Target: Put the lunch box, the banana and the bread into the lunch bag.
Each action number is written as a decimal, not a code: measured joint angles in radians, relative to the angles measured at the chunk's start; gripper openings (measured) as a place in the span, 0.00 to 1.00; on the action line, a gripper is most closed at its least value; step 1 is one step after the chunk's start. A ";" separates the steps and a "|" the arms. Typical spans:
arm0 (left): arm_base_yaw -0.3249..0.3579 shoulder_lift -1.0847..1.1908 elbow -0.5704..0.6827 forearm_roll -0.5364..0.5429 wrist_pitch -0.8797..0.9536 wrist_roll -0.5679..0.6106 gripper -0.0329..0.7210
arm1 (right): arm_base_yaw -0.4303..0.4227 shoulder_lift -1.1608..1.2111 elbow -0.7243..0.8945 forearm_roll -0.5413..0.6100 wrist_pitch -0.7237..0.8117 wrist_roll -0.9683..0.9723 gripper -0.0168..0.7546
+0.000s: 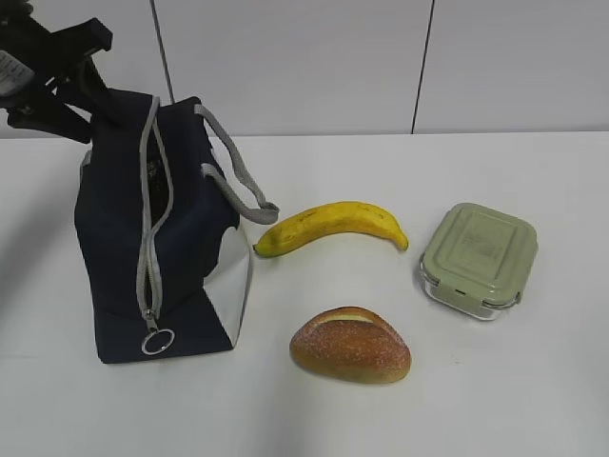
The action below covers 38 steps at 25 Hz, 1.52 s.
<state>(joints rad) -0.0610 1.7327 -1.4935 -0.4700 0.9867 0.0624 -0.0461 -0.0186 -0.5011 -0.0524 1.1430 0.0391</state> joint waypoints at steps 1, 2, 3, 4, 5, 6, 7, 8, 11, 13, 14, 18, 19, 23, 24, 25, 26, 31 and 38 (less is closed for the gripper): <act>0.000 0.001 0.000 -0.002 -0.001 0.000 0.48 | 0.000 0.000 0.000 0.000 0.000 0.000 0.71; 0.000 0.005 0.000 -0.003 -0.001 0.000 0.47 | 0.000 0.000 0.000 0.000 0.000 0.000 0.71; 0.000 0.009 0.000 -0.004 -0.001 0.000 0.47 | 0.000 0.000 0.000 0.000 0.000 0.000 0.71; 0.000 0.012 0.000 -0.003 -0.001 0.000 0.45 | 0.000 0.000 0.000 0.000 0.000 0.000 0.71; 0.000 0.015 0.000 -0.003 -0.001 0.000 0.43 | 0.000 0.000 0.000 0.000 0.000 0.000 0.71; 0.000 0.016 0.000 -0.004 -0.001 0.000 0.38 | 0.000 0.000 0.000 0.000 0.000 0.000 0.71; 0.000 0.017 0.000 -0.004 -0.001 0.000 0.33 | 0.000 0.000 0.000 0.000 0.000 0.000 0.71; 0.000 0.018 0.000 -0.004 -0.001 0.000 0.26 | 0.000 0.000 0.000 0.000 0.000 0.000 0.71; 0.000 0.018 0.000 -0.010 0.000 0.000 0.07 | 0.000 0.000 0.000 0.000 0.000 0.000 0.71; 0.000 0.018 0.000 -0.010 0.004 0.000 0.05 | 0.000 0.000 0.000 0.000 0.000 0.000 0.71; 0.000 0.018 0.000 -0.010 0.007 0.000 0.05 | 0.000 0.000 0.000 0.000 0.000 0.000 0.71; 0.000 0.018 -0.001 -0.011 0.029 0.000 0.05 | 0.000 0.000 0.000 0.000 0.000 0.000 0.71; 0.000 0.018 -0.001 -0.011 0.036 0.000 0.05 | 0.000 0.000 0.000 0.000 0.000 0.000 0.71; 0.000 0.018 -0.001 -0.011 0.042 0.000 0.05 | 0.000 0.000 0.000 0.000 0.000 0.000 0.71; 0.000 0.018 -0.001 -0.012 0.042 0.000 0.05 | 0.000 0.000 0.000 0.000 0.000 0.000 0.71; 0.000 0.018 -0.001 -0.015 0.042 0.000 0.05 | 0.000 0.000 0.000 0.000 0.000 0.000 0.71; 0.000 0.018 -0.001 -0.015 0.044 0.000 0.05 | 0.000 0.000 0.000 0.000 0.000 0.000 0.71; 0.000 0.018 -0.001 -0.015 0.045 0.000 0.05 | 0.000 0.000 0.000 0.000 0.000 0.000 0.71; 0.000 0.018 -0.001 -0.015 0.046 0.003 0.05 | 0.000 0.000 0.000 0.004 0.000 0.000 0.71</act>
<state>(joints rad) -0.0610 1.7505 -1.4948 -0.4851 1.0325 0.0650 -0.0461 -0.0186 -0.5011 -0.0488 1.1430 0.0391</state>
